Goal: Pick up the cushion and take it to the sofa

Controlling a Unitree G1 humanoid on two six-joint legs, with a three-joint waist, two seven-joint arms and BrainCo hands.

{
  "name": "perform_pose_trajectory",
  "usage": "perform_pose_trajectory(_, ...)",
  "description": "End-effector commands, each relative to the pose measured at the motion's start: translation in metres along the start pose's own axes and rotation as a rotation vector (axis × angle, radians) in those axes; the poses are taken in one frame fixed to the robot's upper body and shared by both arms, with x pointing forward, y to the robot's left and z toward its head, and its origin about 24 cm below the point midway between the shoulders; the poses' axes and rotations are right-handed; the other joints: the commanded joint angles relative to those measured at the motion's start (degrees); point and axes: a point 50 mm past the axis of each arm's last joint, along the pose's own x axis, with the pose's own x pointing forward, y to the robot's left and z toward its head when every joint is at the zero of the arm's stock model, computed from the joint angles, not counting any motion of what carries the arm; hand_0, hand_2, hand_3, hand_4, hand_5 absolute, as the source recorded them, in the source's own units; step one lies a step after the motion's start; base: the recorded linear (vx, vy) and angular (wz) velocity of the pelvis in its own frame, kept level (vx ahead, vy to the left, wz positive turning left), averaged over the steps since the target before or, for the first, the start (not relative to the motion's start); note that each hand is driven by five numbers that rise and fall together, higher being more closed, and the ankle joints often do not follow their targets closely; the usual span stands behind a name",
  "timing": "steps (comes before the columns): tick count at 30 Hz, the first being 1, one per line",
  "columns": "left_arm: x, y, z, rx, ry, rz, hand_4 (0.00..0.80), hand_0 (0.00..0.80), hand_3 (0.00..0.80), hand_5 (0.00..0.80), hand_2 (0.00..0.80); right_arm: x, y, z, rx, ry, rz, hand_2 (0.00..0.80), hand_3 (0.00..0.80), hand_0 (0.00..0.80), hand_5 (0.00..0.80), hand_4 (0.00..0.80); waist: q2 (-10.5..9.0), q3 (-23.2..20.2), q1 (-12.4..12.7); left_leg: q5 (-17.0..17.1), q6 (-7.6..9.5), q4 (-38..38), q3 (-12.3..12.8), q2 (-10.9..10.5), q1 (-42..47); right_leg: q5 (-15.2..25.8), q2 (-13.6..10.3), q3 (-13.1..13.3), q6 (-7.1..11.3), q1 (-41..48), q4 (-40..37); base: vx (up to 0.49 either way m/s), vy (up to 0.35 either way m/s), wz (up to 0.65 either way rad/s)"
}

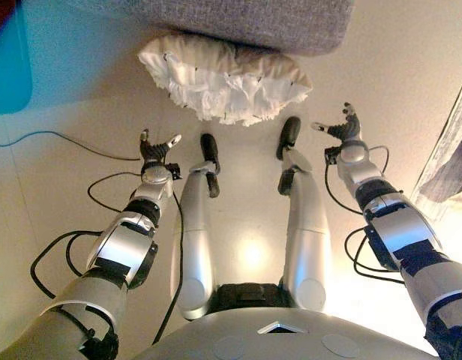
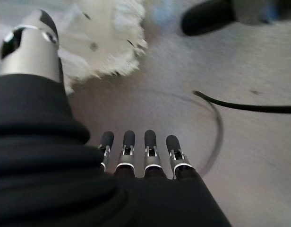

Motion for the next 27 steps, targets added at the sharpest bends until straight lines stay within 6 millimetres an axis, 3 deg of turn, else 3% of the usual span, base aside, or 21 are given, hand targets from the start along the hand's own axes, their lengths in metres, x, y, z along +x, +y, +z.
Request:
perform_pose_trajectory(1,0.008,0.014,0.02,-0.026,-0.081,0.085,0.0,0.0,0.0,0.0,0.0,0.007,-0.029,0.015,-0.08,-0.091,-0.094,0.0,0.0,0.0,0.0,0.0,2.99,-0.3,-0.4,5.2,-0.45,-4.3,-1.9,-0.7,-5.1,-6.2,-0.9,2.3,1.65,-3.8,8.1,-0.009,0.031,0.01)
perform_pose_trajectory(8,0.016,0.024,0.083,-0.089,-0.297,0.146,0.0,0.0,0.0,0.0,0.0,0.015,-0.048,0.074,-0.098,-0.275,-0.165,0.0,0.0,0.0,0.0,0.0,3.51,-0.3,-1.0,4.1,-0.64,0.8,-1.1,0.4,-16.3,-6.5,-0.8,3.5,1.82,-15.0,13.7,-0.002,0.055,-0.03)
perform_pose_trajectory(9,-0.042,0.005,0.141,-0.068,-1.204,-0.074,0.0,0.0,0.0,0.0,0.0,0.015,-0.049,0.084,-0.106,-0.31,-0.175,0.0,0.0,0.0,0.0,0.0,3.6,-0.3,-1.0,3.7,-0.63,1.8,-1.1,0.6,-17.8,-6.6,-0.9,3.8,1.88,-16.4,14.5,0.001,0.051,0.0)
perform_pose_trajectory(10,-0.045,0.005,0.145,-0.071,-1.228,-0.064,0.0,0.0,0.0,0.0,0.0,0.014,-0.052,0.087,-0.104,-0.327,-0.185,0.0,0.0,0.0,0.0,0.0,3.75,-0.3,-1.0,3.8,-0.68,1.7,-1.2,0.5,-18.6,-6.6,-1.0,3.7,1.76,-17.2,14.5,-0.012,0.052,0.04)
perform_pose_trajectory(11,-0.046,0.013,0.161,-0.079,-1.236,-0.045,0.0,0.0,0.0,0.0,0.0,0.013,-0.061,0.095,-0.109,-0.37,-0.209,0.0,0.0,0.0,0.0,0.0,4.23,-0.3,-0.8,3.4,-0.95,1.9,-1.1,0.7,-20.1,-6.9,-1.5,3.6,1.9,-18.6,15.1,-0.004,0.062,0.12)
perform_pose_trajectory(12,-0.03,0.022,0.174,-0.184,-1.02,-0.089,0.0,0.0,0.0,0.0,0.0,0.012,-0.067,0.104,-0.122,-0.404,-0.225,0.0,0.0,0.0,0.0,0.0,4.76,-0.3,-0.8,3.0,-1.19,2.6,-0.7,1.0,-21.2,-6.7,-1.5,4.2,2.27,-19.9,15.2,0.012,0.067,0.17)
perform_pose_trajectory(13,-0.027,0.032,0.178,-0.198,-1.03,-0.082,0.0,0.0,0.0,0.0,0.0,0.012,-0.073,0.111,-0.118,-0.426,-0.24,0.0,0.0,0.0,0.0,0.0,4.93,-0.3,-0.8,2.9,-1.04,2.8,-0.6,0.8,-22.1,-7.0,-1.8,4.3,2.39,-20.6,15.7,0.035,0.081,0.13)
perform_pose_trajectory(18,-0.028,0.043,0.205,-0.277,-1.029,-0.001,0.0,0.0,0.0,0.0,0.0,0.007,-0.087,0.153,-0.132,-0.538,-0.304,0.0,0.0,0.0,0.0,0.0,5.56,-0.3,-0.4,1.2,-0.48,6.8,-0.6,1.3,-27.1,-7.7,-1.8,5.3,2.46,-25.2,18.8,0.031,0.072,-0.01)
perform_pose_trajectory(22,-0.025,0.048,0.218,-0.284,-1.004,-0.003,0.0,0.0,0.0,0.0,0.0,0.004,-0.094,0.171,-0.162,-0.584,-0.318,0.0,0.0,0.0,0.0,0.0,5.42,-0.3,-0.2,0.9,-0.25,9.1,-1.2,1.2,-30.6,-8.0,-2.5,5.4,2.44,-28.0,21.0,0.024,0.013,0.04)
perform_pose_trajectory(23,0.023,0.079,0.164,-0.163,-0.392,0.327,0.0,0.0,0.0,0.0,0.0,0.003,-0.094,0.174,-0.156,-0.597,-0.325,0.0,0.0,0.0,0.0,0.0,5.3,-0.3,-0.1,0.9,-0.23,9.3,-1.6,0.5,-31.4,-8.4,-2.7,5.3,2.45,-28.7,21.6,0.025,0.0,0.04)
perform_pose_trajectory(26,0.029,0.093,0.14,-0.189,-0.397,0.306,0.0,0.0,0.0,0.0,0.0,0.0,-0.089,0.176,-0.132,-0.663,-0.317,0.0,0.0,0.0,0.0,0.0,5.12,-0.3,0.0,0.8,-0.25,9.0,-1.3,-0.3,-31.9,-9.0,-2.9,5.8,2.43,-30.0,22.4,0.04,-0.007,0.02)
perform_pose_trajectory(27,0.029,0.091,0.13,-0.182,-0.406,0.298,0.0,0.0,0.0,0.0,0.0,0.008,-0.094,0.157,-0.106,-0.536,-0.316,0.0,0.0,0.0,0.0,0.0,5.13,-0.3,0.1,0.4,-0.44,9.0,-1.3,-0.4,-31.9,-9.2,-2.9,5.8,2.62,-30.0,22.3,0.038,-0.005,0.02)
